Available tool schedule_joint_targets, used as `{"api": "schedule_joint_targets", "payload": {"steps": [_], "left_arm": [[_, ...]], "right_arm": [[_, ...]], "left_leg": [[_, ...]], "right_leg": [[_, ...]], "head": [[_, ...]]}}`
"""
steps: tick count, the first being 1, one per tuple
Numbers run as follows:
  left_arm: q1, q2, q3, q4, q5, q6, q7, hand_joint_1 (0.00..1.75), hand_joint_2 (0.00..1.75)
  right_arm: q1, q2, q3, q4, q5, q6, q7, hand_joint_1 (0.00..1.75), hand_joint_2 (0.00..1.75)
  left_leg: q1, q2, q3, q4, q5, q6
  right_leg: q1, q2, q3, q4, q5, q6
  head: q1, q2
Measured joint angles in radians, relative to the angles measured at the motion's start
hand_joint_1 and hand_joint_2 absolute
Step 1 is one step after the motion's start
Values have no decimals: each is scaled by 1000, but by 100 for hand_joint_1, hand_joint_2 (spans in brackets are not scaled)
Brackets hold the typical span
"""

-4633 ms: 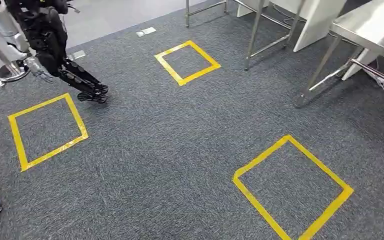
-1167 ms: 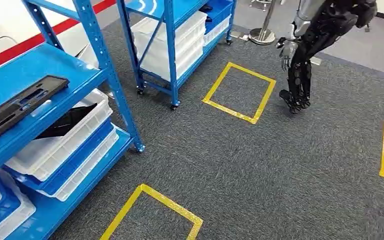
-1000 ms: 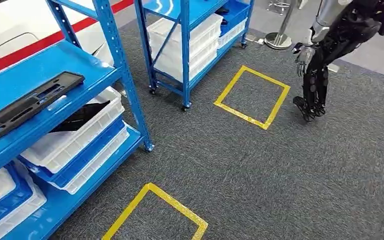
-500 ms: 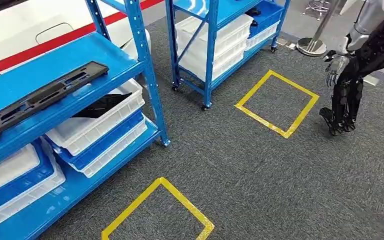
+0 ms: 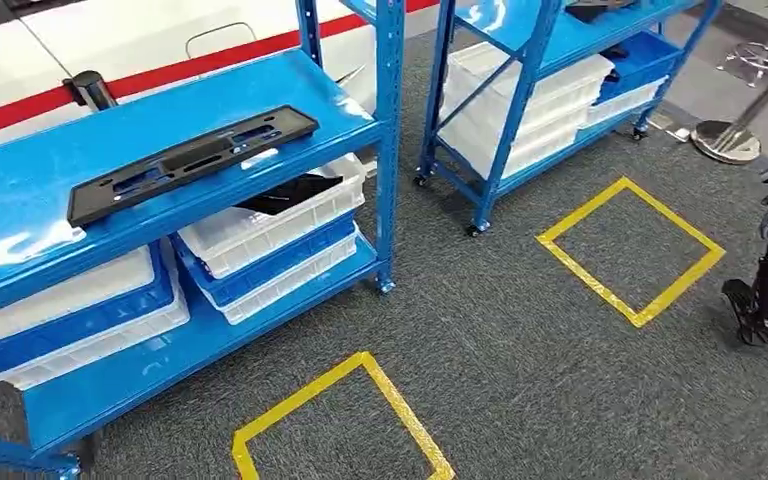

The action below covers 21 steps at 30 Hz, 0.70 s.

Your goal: Take the parts from the cabinet and place them on the table.

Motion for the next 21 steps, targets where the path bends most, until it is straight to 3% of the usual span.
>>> {"api": "schedule_joint_targets", "payload": {"steps": [1,2,4,5,6,7,8,9,10,11,12,13,14,15,16,17,20,21], "left_arm": [[0,1,0,0,-1,0,-1,0,0],[-1,2,0,0,-2,0,-2,0,0],[2,3,0,0,-8,0,-5,0,0],[4,4,0,0,-10,-1,-5,0,0],[4,10,0,0,-12,-1,-5,0,0],[4,10,0,0,-16,-2,-5,0,0],[2,9,0,0,-16,-2,-5,0,0],[0,10,0,0,-16,-3,-5,0,0],[-1,10,0,0,-17,-3,-4,0,0],[0,10,0,0,-17,-3,-3,0,0],[2,10,0,0,-17,-3,-1,0,0],[3,10,0,0,-17,-3,-1,0,0],[3,10,0,0,-17,-2,0,0,0],[2,11,0,0,-17,-2,0,0,0],[0,11,0,0,-17,-2,0,0,0],[-4,13,0,0,-17,-2,0,0,0],[-1,15,0,0,-19,-1,-2,0,0],[-1,16,0,0,-20,0,-3,0,0]], "right_arm": [[1,0,0,0,0,0,0,0,0],[2,0,0,0,0,0,-1,0,0],[-6,-1,0,0,-7,-2,-9,0,0],[-8,-2,0,0,-13,0,-14,0,0],[-8,-2,0,0,-14,7,-18,0,0],[-9,-6,0,0,-14,11,-19,0,0],[-9,-8,0,0,-14,18,-21,0,0],[-7,-10,0,0,-14,19,-22,0,0],[-6,-13,0,0,-15,20,-22,0,0],[-6,-16,0,0,-14,20,-22,0,0],[-8,-18,0,0,-14,20,-22,0,0],[-9,-20,0,0,-14,20,-22,0,0],[-10,-20,0,0,-14,20,-22,0,0],[-12,-20,0,0,-13,20,-22,0,0],[-14,-19,0,0,-12,20,-22,0,0],[-14,-18,0,0,-11,20,-22,0,0],[-19,-19,0,0,-13,20,-22,0,0],[-23,-19,0,0,-13,20,-23,0,0]], "left_leg": [[0,-10,-3,3,-1,-7],[-7,-20,-5,8,-3,-13],[-4,-32,-10,2,2,-23],[-2,-39,-15,2,5,-29],[3,-37,-18,9,-1,-31],[-4,13,-29,36,-24,-36],[-3,49,-56,92,-62,-41],[0,72,-96,174,-106,-46],[2,81,-140,262,-143,-50],[4,85,-167,315,-157,-52],[6,87,-170,320,-145,-53],[7,89,-150,280,-115,-52],[7,96,-109,204,-74,-48],[5,115,-53,105,-32,-41],[-3,170,-3,23,-14,-27],[-7,175,-1,11,-20,-26],[-14,140,-7,8,-18,-15],[-9,125,2,-9,-8,-6]], "right_leg": [[-5,41,13,-45,9,-4],[2,29,11,-55,16,-16],[8,16,18,-51,19,-29],[5,5,20,-52,23,-35],[-8,-9,20,-58,28,-44],[-6,-17,20,-58,27,-52],[-4,-29,19,-58,27,-63],[0,-44,18,-58,26,-65],[3,-61,17,-58,24,-68],[5,-75,15,-58,24,-68],[6,-88,16,-58,23,-69],[8,-99,16,-58,22,-69],[8,-111,19,-58,21,-70],[10,-123,22,-58,19,-70],[13,-131,26,-58,18,-68],[25,-141,25,-55,12,-60],[18,-169,34,-64,12,-49],[28,-177,42,-66,9,-43]], "head": [[3,0],[3,0],[1,0],[1,0],[1,0],[0,0],[-12,0],[-13,0],[-13,0],[-14,0],[-13,0],[-14,0],[-14,0],[-13,0],[-15,0],[-11,0],[-12,0],[-13,0]]}}
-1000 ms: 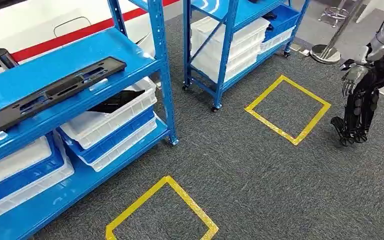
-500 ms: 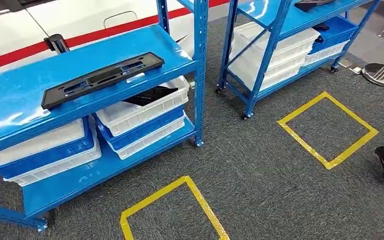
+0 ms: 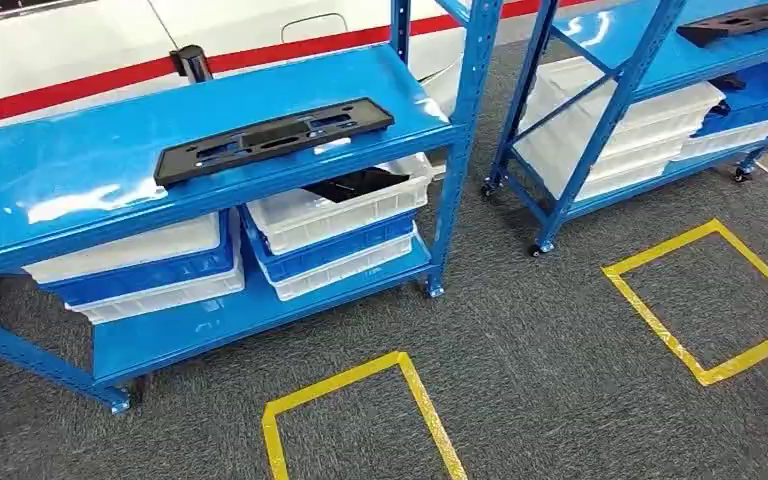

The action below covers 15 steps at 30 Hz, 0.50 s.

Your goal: Take the parts from the cabinet and place them on the table.

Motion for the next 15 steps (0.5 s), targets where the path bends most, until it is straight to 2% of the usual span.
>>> {"api": "schedule_joint_targets", "payload": {"steps": [1,2,3,4,5,6,7,8,9,10,11,12,14,15], "left_arm": [[2,-2,0,0,-2,0,-1,0,0],[-1,-1,0,0,-3,0,-2,0,0],[-6,-1,0,0,-5,-1,-3,0,0],[-7,-2,0,0,-7,-2,-3,0,0],[-7,-3,0,0,-8,-2,-3,0,0],[-6,-3,0,0,-9,-3,-3,0,0],[-5,-3,0,0,-10,-3,-2,0,0],[-5,-3,0,0,-11,-4,-1,0,0],[-6,-3,0,0,-12,-6,-1,0,0],[-7,-3,0,0,-13,-8,-1,0,0],[-9,-1,0,0,-14,-10,-1,0,0],[-10,-1,0,0,-15,-11,0,0,0],[-8,0,0,0,-17,-11,0,0,0],[-7,2,0,0,-17,-11,0,0,0]], "right_arm": [[0,-2,0,0,0,0,0,0,0],[4,-2,0,0,-2,0,-2,0,0],[5,-2,0,0,-2,0,-2,0,0],[8,-3,0,0,-3,0,-3,0,0],[9,-3,0,0,-4,0,-2,0,0],[12,-4,0,0,-5,-1,-3,0,0],[12,-5,0,0,-5,-1,-2,0,0],[12,-7,0,0,-6,-2,0,0,0],[10,-10,0,0,-6,-2,8,0,0],[11,-11,0,0,-6,-2,13,0,0],[13,-11,-1,1,-7,0,16,0,0],[12,-13,-1,1,-8,0,15,0,0],[10,-16,-1,1,-8,0,16,0,0],[10,-17,-2,1,-9,0,16,0,0]], "left_leg": [[9,-9,9,-11,10,3],[14,-19,9,-17,16,13],[15,-34,5,-17,17,13],[15,-49,3,-17,18,13],[15,-63,3,-17,18,12],[15,-79,3,-16,19,11],[17,-95,4,-15,19,9],[19,-111,5,-14,19,5],[23,-126,5,-10,18,0],[24,-137,2,-5,16,-8],[18,-148,-6,10,11,-19],[18,-160,-12,11,8,-25],[22,-178,-17,6,15,-34],[27,-190,-20,9,17,-38]], "right_leg": [[-8,49,-12,21,-13,4],[-9,100,-34,75,-44,-3],[-13,126,-71,154,-80,-7],[-17,134,-111,236,-113,-9],[-19,137,-144,303,-135,-5],[-23,138,-159,329,-134,5],[-27,139,-146,297,-112,18],[-33,142,-113,222,-73,34],[-40,156,-71,130,-33,47],[-50,201,-35,46,-1,58],[-53,248,-30,13,3,58],[-46,225,-35,17,6,38],[-40,206,-24,18,8,23],[-50,192,-23,17,12,16]], "head": [[2,0],[3,0],[9,0],[8,0],[8,0],[8,0],[8,0],[8,0],[8,0],[9,0],[15,0],[11,0],[6,0],[4,0]]}}
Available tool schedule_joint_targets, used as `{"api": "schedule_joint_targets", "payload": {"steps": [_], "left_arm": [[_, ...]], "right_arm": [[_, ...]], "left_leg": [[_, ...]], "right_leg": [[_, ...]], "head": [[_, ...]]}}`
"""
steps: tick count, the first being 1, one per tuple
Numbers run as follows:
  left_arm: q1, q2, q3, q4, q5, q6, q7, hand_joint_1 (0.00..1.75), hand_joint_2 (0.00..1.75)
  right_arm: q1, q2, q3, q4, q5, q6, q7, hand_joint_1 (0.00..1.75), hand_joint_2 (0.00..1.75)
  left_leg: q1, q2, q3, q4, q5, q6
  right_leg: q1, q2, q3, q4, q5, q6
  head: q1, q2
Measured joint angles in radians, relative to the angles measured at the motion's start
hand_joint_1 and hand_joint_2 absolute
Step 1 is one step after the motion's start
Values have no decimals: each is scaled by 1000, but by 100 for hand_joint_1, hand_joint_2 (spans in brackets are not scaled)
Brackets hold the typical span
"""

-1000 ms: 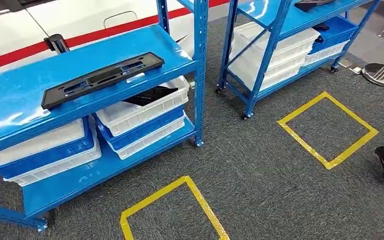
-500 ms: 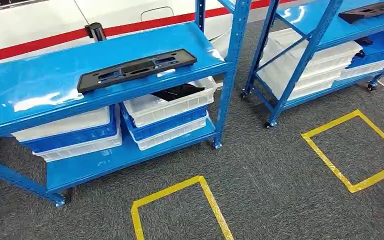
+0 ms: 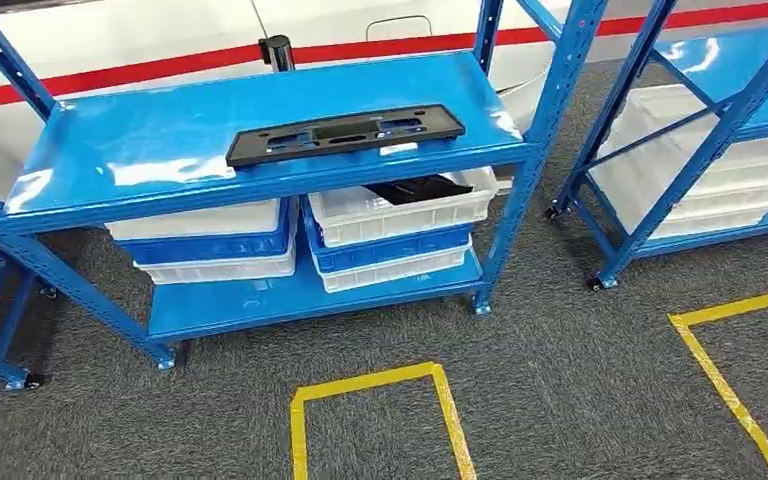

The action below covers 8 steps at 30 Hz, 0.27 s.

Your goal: Take the parts from the cabinet and place them on the table.

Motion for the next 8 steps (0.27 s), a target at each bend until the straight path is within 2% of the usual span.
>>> {"api": "schedule_joint_targets", "payload": {"steps": [1,2,3,4,5,6,7,8], "left_arm": [[1,1,0,0,0,0,0,0,0],[0,1,0,0,0,0,0,0,0],[-3,1,0,0,0,0,0,0,0],[-6,1,0,0,0,0,0,0,0],[-6,0,0,0,-1,0,1,0,0],[-5,0,0,0,-1,0,2,0,0],[-3,1,0,0,-1,0,3,0,0],[-2,1,0,0,-1,0,3,0,0]], "right_arm": [[-2,-1,0,0,0,0,0,0,0],[-1,-2,0,0,0,0,0,0,0],[1,-2,0,0,0,1,0,0,0],[3,-2,0,0,0,3,1,0,0],[6,-2,0,0,0,5,2,0,0],[6,-3,0,0,0,5,2,0,0],[5,-4,0,0,0,6,2,0,0],[3,-4,0,0,0,6,2,0,0]], "left_leg": [[1,34,-6,13,-10,-1],[-5,92,-23,52,-39,-3],[-5,125,-59,124,-81,-7],[-3,142,-106,216,-123,-9],[-3,148,-142,285,-147,-10],[-2,151,-160,319,-148,-9],[-2,153,-154,305,-130,-7],[-3,156,-128,253,-96,-3]], "right_leg": [[1,-13,0,-1,3,-6],[4,-23,0,-1,2,-15],[9,-39,0,-1,0,-22],[14,-58,-1,-1,-1,-25],[18,-74,-2,-1,-3,-27],[20,-90,-2,-1,-4,-29],[21,-103,-1,-1,-6,-31],[22,-114,1,-1,-7,-32]], "head": [[2,0],[-7,0],[-11,0],[-10,0],[-11,0],[-10,0],[-11,0],[-11,0]]}}
